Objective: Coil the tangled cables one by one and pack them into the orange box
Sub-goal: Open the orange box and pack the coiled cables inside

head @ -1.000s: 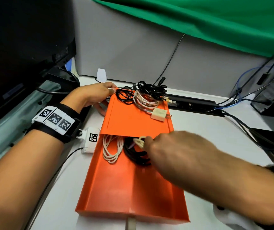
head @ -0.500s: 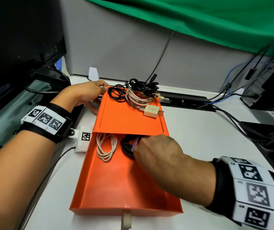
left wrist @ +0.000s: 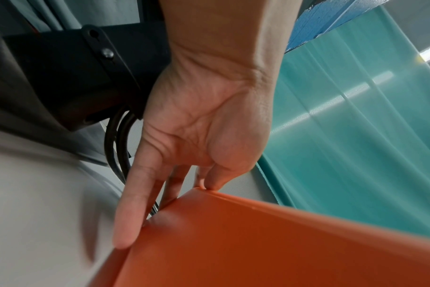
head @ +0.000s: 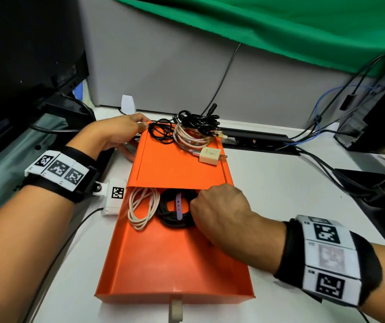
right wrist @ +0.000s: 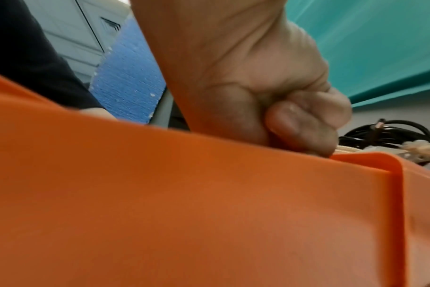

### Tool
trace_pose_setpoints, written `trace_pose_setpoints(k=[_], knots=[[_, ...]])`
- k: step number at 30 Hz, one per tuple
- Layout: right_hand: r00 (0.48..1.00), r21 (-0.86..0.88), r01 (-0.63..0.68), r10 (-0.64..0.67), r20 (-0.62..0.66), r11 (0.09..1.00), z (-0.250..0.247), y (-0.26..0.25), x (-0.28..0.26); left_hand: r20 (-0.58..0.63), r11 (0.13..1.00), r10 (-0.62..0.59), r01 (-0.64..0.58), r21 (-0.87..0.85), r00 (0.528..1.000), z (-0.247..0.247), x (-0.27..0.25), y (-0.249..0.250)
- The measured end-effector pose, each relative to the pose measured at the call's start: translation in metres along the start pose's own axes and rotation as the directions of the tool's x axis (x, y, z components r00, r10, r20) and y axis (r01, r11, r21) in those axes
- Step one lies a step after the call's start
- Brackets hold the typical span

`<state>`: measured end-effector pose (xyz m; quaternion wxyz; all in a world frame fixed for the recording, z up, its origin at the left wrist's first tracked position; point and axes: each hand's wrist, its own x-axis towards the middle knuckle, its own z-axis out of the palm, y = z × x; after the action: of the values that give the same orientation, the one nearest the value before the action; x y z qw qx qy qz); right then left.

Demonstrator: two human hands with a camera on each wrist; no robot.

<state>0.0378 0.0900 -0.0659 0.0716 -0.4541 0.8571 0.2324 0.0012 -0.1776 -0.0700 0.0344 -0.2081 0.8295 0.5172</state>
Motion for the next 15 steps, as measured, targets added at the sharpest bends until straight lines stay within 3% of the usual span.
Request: trace_pose_setpoints(k=[5, 9, 12, 15], knots=[[0.994, 0.022, 0.025, -0.027, 0.103, 0.999, -0.018, 0.006, -0.012, 0.001, 1.0, -0.006, 0.006, -0.005, 1.0, -0.001, -0.001, -0.001], [0.996, 0.032, 0.029, -0.032, 0.082, 0.999, -0.042, 0.015, -0.022, 0.0, 1.0, -0.005, 0.005, -0.021, 1.0, -0.001, 0.0, 0.0], [0.989, 0.041, -0.039, 0.045, -0.143, 0.998, -0.071, 0.027, -0.019, -0.011, 1.0, -0.004, 0.004, -0.031, 1.0, -0.001, 0.001, -0.001], [0.894, 0.093, -0.118, 0.147, -0.424, 0.989, -0.088, 0.056, 0.015, -0.017, 1.0, 0.0, 0.0, -0.03, 1.0, 0.001, 0.002, -0.001]])
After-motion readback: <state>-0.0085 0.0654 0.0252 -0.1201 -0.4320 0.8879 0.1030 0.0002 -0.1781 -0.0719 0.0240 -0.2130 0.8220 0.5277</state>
